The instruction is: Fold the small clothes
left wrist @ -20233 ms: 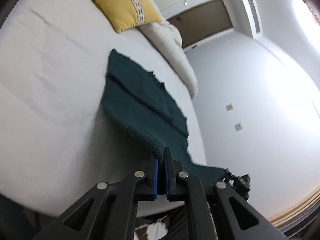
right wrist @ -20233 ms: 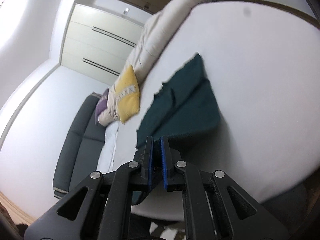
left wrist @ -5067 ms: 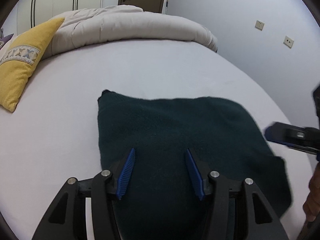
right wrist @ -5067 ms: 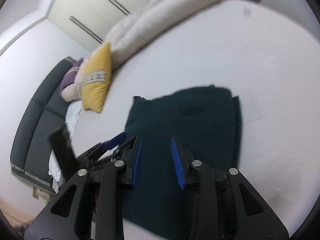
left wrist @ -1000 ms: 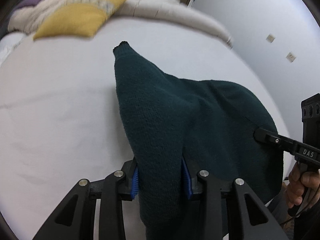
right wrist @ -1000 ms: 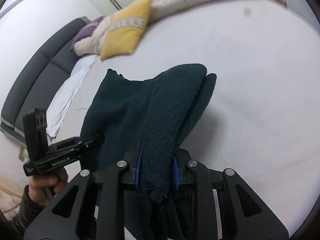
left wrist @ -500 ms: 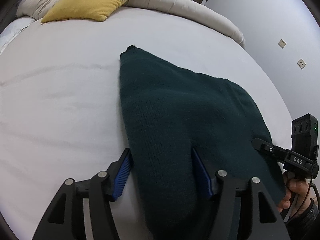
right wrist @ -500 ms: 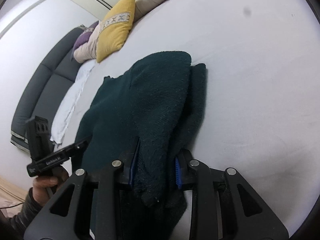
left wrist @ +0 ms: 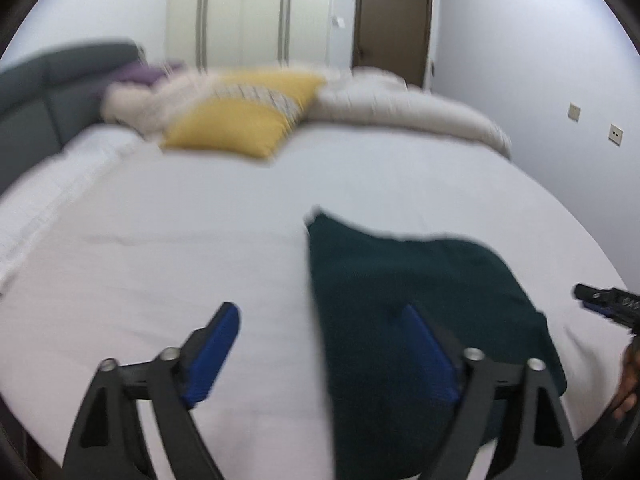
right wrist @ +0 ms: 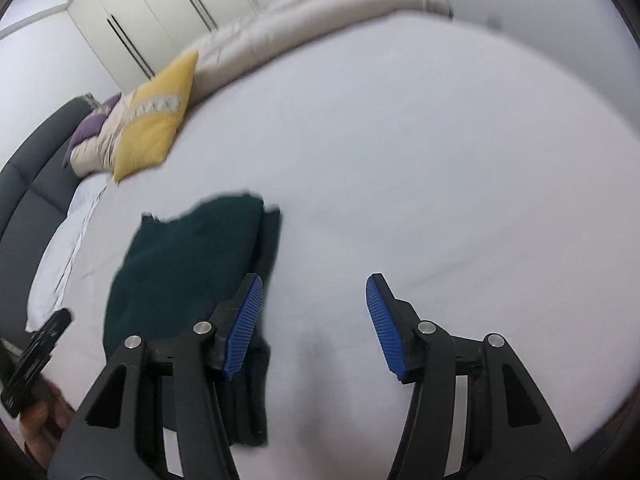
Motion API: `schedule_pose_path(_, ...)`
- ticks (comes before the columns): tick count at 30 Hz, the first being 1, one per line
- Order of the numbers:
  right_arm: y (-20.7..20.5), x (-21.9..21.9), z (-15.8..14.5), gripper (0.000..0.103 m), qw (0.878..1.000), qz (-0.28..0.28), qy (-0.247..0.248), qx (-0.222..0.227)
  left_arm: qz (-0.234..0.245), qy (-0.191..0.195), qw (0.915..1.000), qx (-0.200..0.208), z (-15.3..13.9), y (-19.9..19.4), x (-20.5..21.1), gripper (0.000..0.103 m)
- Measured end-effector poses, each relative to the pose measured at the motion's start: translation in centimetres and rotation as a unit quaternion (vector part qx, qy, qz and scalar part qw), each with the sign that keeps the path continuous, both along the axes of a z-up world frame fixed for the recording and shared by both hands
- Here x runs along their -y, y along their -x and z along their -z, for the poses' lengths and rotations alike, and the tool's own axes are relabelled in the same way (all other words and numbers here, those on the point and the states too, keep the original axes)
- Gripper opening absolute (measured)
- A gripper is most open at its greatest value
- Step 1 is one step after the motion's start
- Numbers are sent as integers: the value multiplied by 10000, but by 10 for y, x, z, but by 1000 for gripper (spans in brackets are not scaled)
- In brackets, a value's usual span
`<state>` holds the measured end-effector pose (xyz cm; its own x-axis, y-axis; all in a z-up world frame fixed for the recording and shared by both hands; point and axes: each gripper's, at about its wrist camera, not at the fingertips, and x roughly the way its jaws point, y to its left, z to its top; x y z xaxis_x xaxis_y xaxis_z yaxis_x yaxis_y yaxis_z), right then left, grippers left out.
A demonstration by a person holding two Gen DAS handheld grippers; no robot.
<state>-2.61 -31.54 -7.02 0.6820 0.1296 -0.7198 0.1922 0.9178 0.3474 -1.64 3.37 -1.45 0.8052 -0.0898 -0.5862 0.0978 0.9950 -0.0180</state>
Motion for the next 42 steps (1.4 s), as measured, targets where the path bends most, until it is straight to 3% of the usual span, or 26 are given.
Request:
schedule_pose_path(1, 7, -5, -13, 53, 9997, 5, 161, 191, -80, -84, 9998, 166, -7, 4, -2, 103)
schedule_pose_path(2, 13, -10, -26, 53, 9989, 6, 315, 361, -239, -222, 9982, 501, -21, 17, -2, 103)
schedule_pose_path(4, 29, -28, -61, 60, 9932, 15, 762, 883, -405, -289, 9940, 973, -45, 34, -4, 103)
schedule_pose_path(5, 37, -37, -76, 69, 9891, 26, 943, 1128, -514, -301, 9912, 1184, -57, 41, -6, 103)
schedule_pose_path(8, 59, -58, -124, 99, 9707, 264, 1377, 1951, -742, -312, 9799, 1823, -91, 63, -9, 103)
schedule_pose_path(11, 90, -74, -166, 103, 9437, 665, 1634, 2799, -592, -193, 9714, 2290, -119, 80, -12, 103)
schedule_pose_path(14, 106, -79, -200, 103, 9367, 504, 1546, 3102, -497, -504, 9754, 2086, -134, 83, -10, 103)
schedule_pose_path(17, 122, -80, -223, 103, 9307, 485, 1411, 3339, -485, -480, 9758, 2079, -138, 82, -11, 103)
schedule_pose_path(19, 131, -80, -227, 103, 9340, 483, 1456, 3227, -482, -415, 9802, 1876, -132, 83, -9, 103)
schedule_pose_path(23, 123, -91, -216, 103, 9519, 231, 1544, 2636, -442, -224, 9953, 836, -96, 70, -4, 103)
schedule_pose_path(26, 107, -101, -187, 103, 9647, 93, 1631, 2065, -415, -193, 9989, 134, -61, 57, -1, 103)
schedule_pose_path(30, 75, -108, -131, 103, 9842, -18, 1523, 901, -359, -169, 9977, -554, -23, 46, 4, 103)
schedule_pose_path(34, 56, -112, -75, 103, 9892, -39, 1465, 5, -444, -127, 9950, -883, 1, 46, 4, 103)
schedule_pose_path(39, 39, -116, -24, 103, 9868, -24, 1568, -394, -468, -175, 9916, -1197, 26, 45, 7, 103)
schedule_pose_path(42, 43, -115, -10, 103, 9869, -19, 1534, -491, -446, -160, 9903, -1304, 33, 44, 8, 103)
